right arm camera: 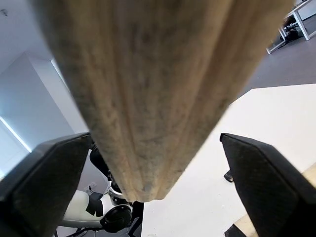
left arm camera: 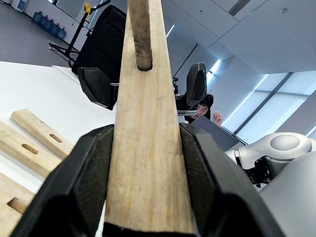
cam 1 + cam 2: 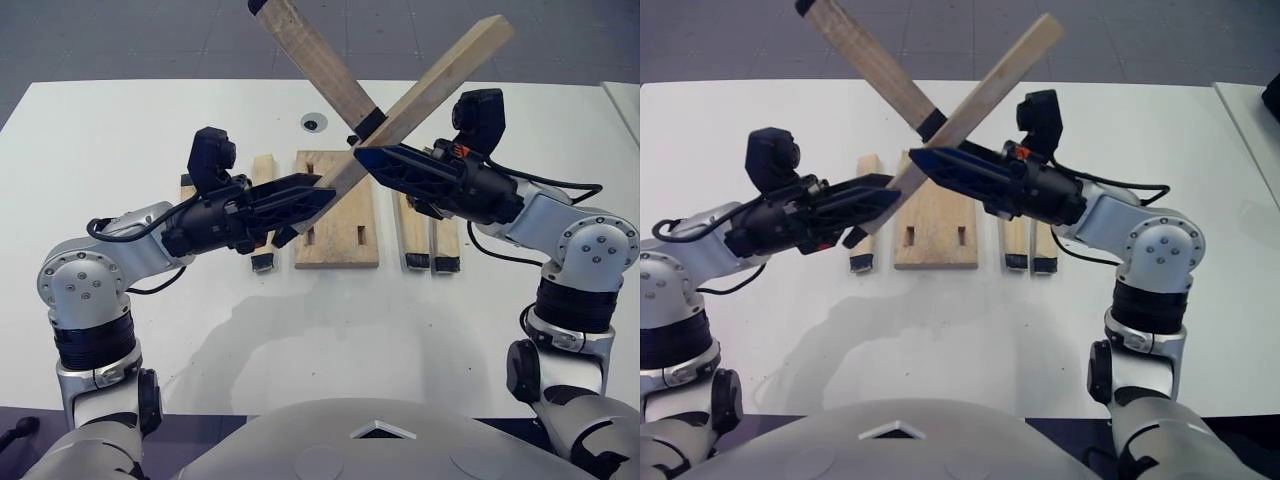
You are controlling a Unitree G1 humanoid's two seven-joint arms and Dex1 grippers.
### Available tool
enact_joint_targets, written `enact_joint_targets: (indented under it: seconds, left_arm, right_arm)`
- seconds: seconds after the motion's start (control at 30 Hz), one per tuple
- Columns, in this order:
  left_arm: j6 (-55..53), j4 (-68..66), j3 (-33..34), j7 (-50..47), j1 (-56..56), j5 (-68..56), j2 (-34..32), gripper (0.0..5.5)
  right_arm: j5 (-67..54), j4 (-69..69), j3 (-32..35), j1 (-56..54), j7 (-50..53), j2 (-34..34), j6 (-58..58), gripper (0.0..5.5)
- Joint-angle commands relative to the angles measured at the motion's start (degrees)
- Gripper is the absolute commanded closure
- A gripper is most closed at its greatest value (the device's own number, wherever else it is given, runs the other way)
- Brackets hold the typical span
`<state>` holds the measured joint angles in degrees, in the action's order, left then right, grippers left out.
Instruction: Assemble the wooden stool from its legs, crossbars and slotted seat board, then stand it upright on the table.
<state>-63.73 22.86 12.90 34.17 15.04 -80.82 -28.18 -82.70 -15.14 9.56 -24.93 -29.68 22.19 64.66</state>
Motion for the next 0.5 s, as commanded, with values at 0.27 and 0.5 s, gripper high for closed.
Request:
enact_joint_targets:
  seconds: [0.27,0.5]
  left_arm:
    - [1.13,0.16,-0.11,1.03,0.5,-1.63,-2.8,3.47]
    - [1.11,0.18,-0.6,3.36,-0.01,-1.19,-4.22,3.47]
  right_arm:
    - [0.2,-1.56,-1.92,-0.64,-2.13,2.71,-0.16,2.55]
    - [-1.47,-1.48,-1.74,-0.97,-3.07,3.56,0.04,3.43]
